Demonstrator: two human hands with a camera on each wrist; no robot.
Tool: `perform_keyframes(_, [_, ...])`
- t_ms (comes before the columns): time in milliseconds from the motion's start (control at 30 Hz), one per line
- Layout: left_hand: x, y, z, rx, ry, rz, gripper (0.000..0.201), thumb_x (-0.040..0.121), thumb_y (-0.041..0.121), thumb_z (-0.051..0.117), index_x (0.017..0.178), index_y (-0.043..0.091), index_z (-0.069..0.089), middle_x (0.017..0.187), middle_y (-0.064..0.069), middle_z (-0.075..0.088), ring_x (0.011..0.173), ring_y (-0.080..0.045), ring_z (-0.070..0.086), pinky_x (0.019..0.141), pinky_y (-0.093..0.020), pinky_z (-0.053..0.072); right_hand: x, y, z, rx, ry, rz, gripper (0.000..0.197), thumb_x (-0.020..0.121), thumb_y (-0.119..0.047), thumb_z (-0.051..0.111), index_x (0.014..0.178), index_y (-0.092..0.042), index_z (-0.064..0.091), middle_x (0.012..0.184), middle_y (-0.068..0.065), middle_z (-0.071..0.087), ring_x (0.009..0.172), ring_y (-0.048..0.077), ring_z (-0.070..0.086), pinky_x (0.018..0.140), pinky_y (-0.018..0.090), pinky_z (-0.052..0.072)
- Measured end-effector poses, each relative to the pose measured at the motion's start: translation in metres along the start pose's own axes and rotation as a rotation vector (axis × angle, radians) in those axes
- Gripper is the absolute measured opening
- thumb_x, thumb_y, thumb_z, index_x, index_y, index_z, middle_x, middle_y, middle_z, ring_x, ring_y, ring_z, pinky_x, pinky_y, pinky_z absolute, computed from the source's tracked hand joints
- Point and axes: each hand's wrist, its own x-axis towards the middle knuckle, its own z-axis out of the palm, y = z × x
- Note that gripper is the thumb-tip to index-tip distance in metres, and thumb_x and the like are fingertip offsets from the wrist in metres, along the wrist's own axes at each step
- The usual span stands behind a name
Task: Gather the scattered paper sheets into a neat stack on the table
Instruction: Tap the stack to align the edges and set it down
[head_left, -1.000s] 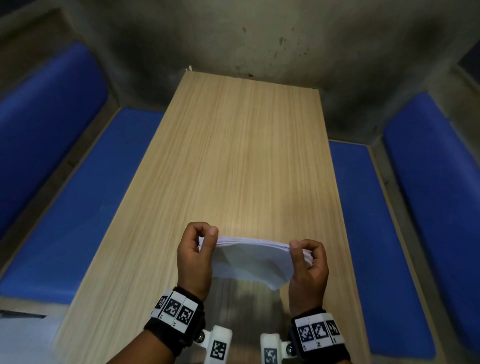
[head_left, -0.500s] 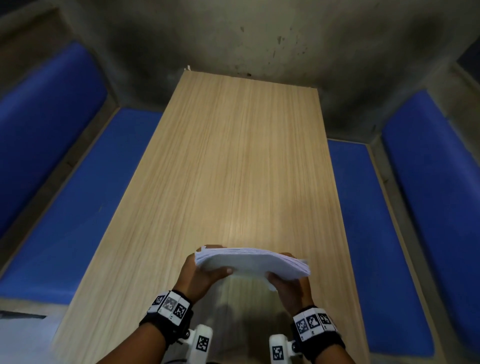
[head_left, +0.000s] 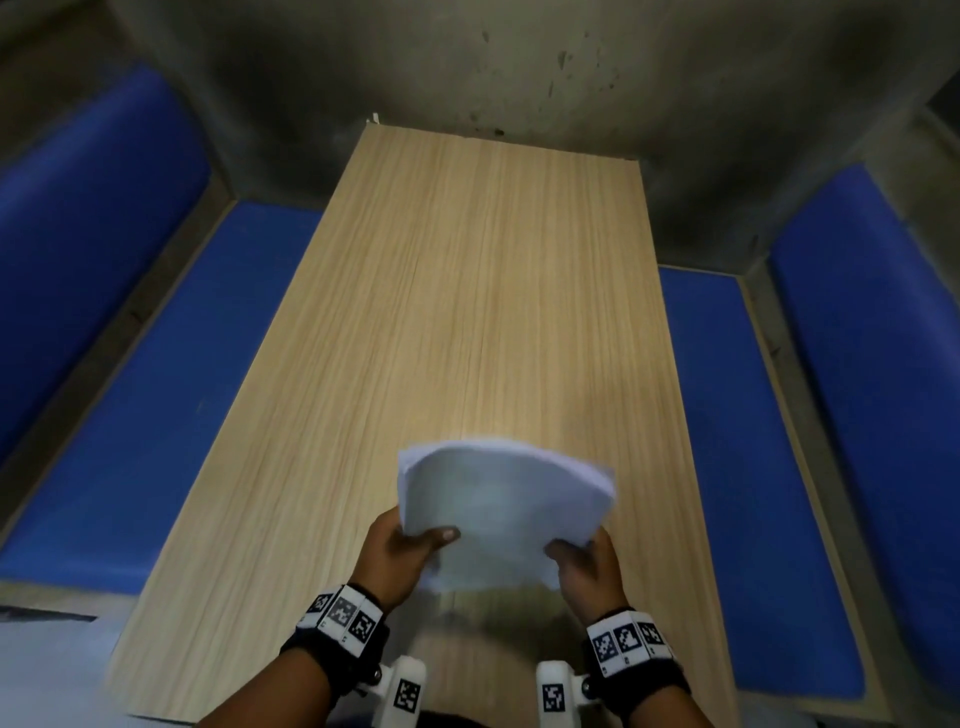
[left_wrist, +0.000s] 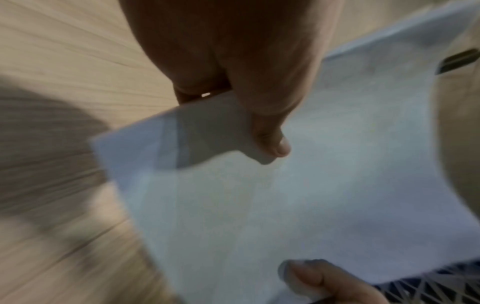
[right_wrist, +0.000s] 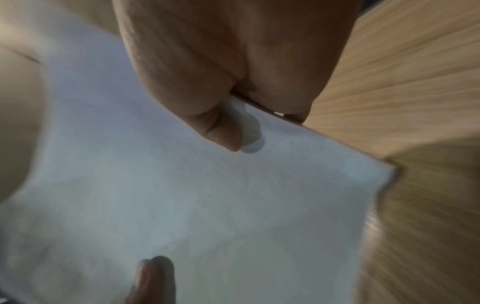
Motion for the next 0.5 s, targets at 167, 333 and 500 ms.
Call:
perform_keyframes(167, [0.023,0.005,0.0,0.026,-0.03,-0.084,0.035,0.076,0.015,0.082,0.109,0.014,0.07,0.099,-0.002,0.077,0.089,-0.021,0.073,0.071,-0.029,0.059,0.012,-0.005,-0.003,0.015,-0.062,0.032,0.049,0.082,0.006,0.056,0.121,-0.024,0.053,0.11,-0.004,0.066,0.101,0.021,0.062,0.083,0.033,0.051])
perform_keyframes(333, [0.043,-0.011,0.009,0.166,0.035,-0.151,0.048,0.079,0.021,0.076,0.123,0.014,0.058,0.109,-0.005,0.071,0.095,-0.025,0.069,0.077,-0.031,0.055,0.036,0.021,0.005,-0.06,0.024,0.088,0.055,0.082,0.012,0.049,0.126,-0.02,0.049,0.113,0.004,0.066,0.104,0.026,0.064,0.087,0.033,0.052])
perform_keyframes(500, [0.049,-0.024,0.009,0.267,0.03,-0.207,0.063,0.08,0.008,0.069,0.139,0.012,0.045,0.125,-0.009,0.066,0.098,-0.02,0.064,0.08,-0.025,0.049,0.043,0.043,0.009,-0.207,0.049,0.181,0.057,0.087,0.0,0.058,0.14,-0.013,0.042,0.131,0.008,0.057,0.114,0.025,0.057,0.097,0.031,0.045])
